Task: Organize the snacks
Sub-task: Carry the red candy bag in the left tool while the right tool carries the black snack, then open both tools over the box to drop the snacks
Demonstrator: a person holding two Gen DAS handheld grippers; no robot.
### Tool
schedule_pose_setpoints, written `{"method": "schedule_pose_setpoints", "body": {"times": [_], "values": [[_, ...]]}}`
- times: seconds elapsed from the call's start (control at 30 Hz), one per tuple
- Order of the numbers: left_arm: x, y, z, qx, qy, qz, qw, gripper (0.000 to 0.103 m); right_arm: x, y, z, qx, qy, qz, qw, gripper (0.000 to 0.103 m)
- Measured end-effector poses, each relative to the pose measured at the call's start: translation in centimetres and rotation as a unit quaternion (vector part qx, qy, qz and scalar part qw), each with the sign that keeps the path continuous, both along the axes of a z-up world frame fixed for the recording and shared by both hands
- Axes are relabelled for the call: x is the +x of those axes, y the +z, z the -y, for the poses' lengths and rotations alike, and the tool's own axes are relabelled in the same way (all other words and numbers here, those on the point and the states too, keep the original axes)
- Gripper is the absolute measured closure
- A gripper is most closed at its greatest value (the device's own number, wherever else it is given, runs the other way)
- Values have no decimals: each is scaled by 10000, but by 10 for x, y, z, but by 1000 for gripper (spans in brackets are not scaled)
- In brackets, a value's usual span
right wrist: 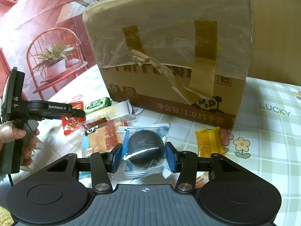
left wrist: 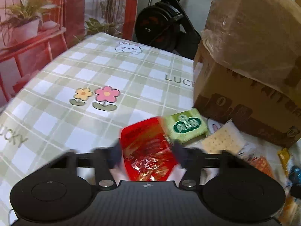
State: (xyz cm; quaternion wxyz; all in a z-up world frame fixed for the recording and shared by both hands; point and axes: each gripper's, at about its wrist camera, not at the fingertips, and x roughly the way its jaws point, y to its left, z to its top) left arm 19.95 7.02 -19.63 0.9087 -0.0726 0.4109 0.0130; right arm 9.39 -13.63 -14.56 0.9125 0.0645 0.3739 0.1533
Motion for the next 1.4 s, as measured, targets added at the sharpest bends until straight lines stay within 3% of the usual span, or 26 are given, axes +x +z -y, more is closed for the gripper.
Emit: {"method": "schedule_pose_setpoints", "body": {"times": [0.03, 0.07, 0.1, 0.43, 0.67, 0.9, 1.13, 1.23, 1.4], "values": [[-2, 1, -1, -5, -25, -3, 10000, 68, 0, 0, 0, 4, 4, 9, 10000, 58], [-3, 0, -4, -109, -58, 1, 9999, 85, 0, 1, 0, 8, 12, 16, 10000, 58], [-5, 0, -6, -219, -106, -16, 9997, 88, 0, 1, 0, 8, 24, 25, 10000, 58], [-35, 25, -8, -223, -393, 490, 9978, 90, -5, 9, 0, 29, 45, 151, 9999, 58], [-41, 68, -3, -302, -626, 993, 9926, 90, -8, 33, 5, 92, 33, 472, 9988, 58], [-40, 116, 22, -319, -1090, 1562, 9812, 90, -14, 74, 14, 260, 54, 958, 9950, 58], [-19, 167, 54, -349, -1553, 2218, 9620, 90, 5, 132, 41, 328, -135, 1675, 9852, 58], [3, 185, 72, -369, -1764, 2423, 9533, 90, 26, 152, 53, 96, -300, 1940, 9805, 58], [52, 194, 105, -263, -1919, 2419, 9508, 90, 77, 164, 69, -104, -687, 1873, 9798, 58]]}}
